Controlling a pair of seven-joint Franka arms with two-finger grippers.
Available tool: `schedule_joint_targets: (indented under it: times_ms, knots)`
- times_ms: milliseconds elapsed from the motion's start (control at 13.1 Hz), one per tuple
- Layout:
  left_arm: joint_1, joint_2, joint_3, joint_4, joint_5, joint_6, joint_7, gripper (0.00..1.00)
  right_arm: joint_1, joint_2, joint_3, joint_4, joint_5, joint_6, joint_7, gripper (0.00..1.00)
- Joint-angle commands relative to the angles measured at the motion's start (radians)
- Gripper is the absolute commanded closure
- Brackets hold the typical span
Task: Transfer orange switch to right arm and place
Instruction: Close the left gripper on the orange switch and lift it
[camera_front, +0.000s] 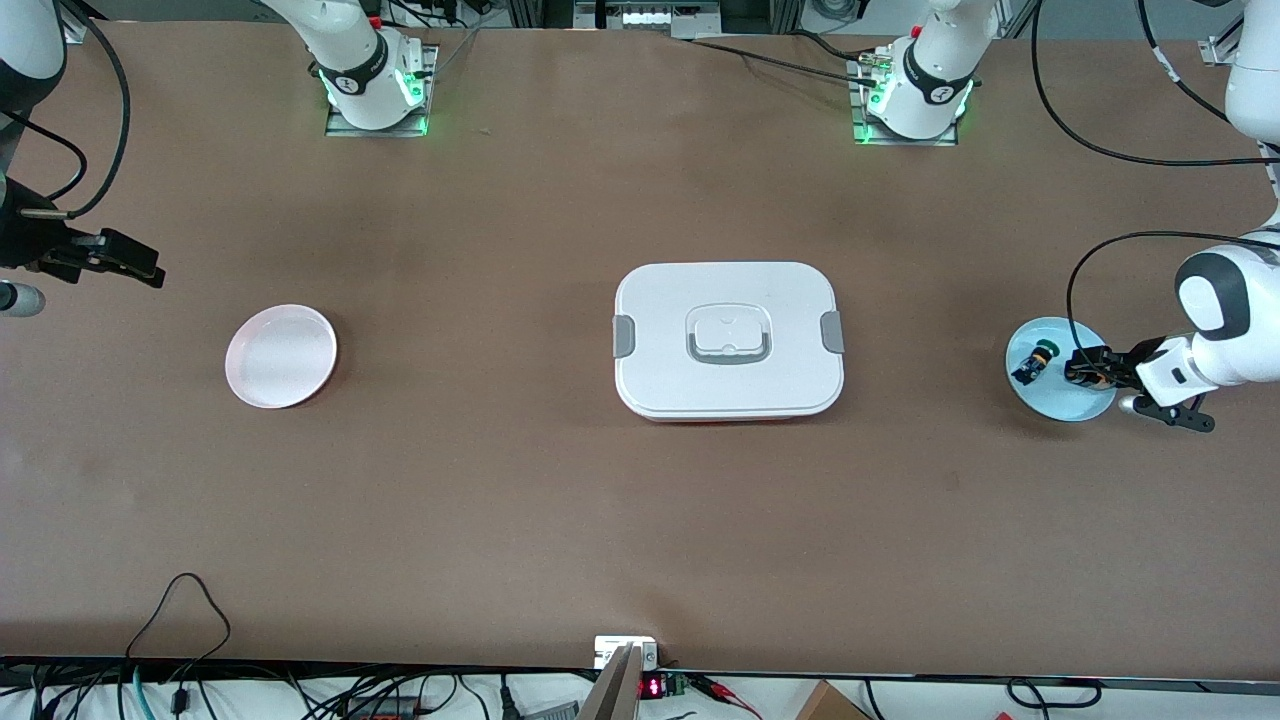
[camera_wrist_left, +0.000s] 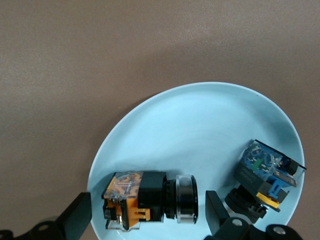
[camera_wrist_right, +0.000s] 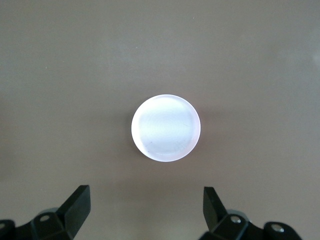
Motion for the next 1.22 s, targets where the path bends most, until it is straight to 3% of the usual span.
schedule_joint_targets:
  times_ms: [0, 610, 992, 1144]
  knots:
    - [0.010, -0.006, -0.007, -0.006, -0.002, 0.009, 0.027, 0.00, -0.002, 0.003, 0.002, 0.013, -0.002, -0.003, 0.015, 0.00]
    - [0.005, -0.015, -0.010, -0.008, -0.003, -0.002, 0.011, 0.01, -0.006, 0.010, -0.001, 0.011, -0.002, -0.004, 0.012, 0.00]
    - [0.002, -0.015, -0.010, -0.008, -0.002, -0.004, 0.011, 0.19, -0.006, 0.012, -0.001, 0.013, -0.002, -0.003, 0.012, 0.00]
    - [0.002, -0.016, -0.010, -0.008, -0.002, -0.004, 0.011, 0.19, -0.006, 0.012, -0.001, 0.013, -0.002, -0.003, 0.012, 0.00]
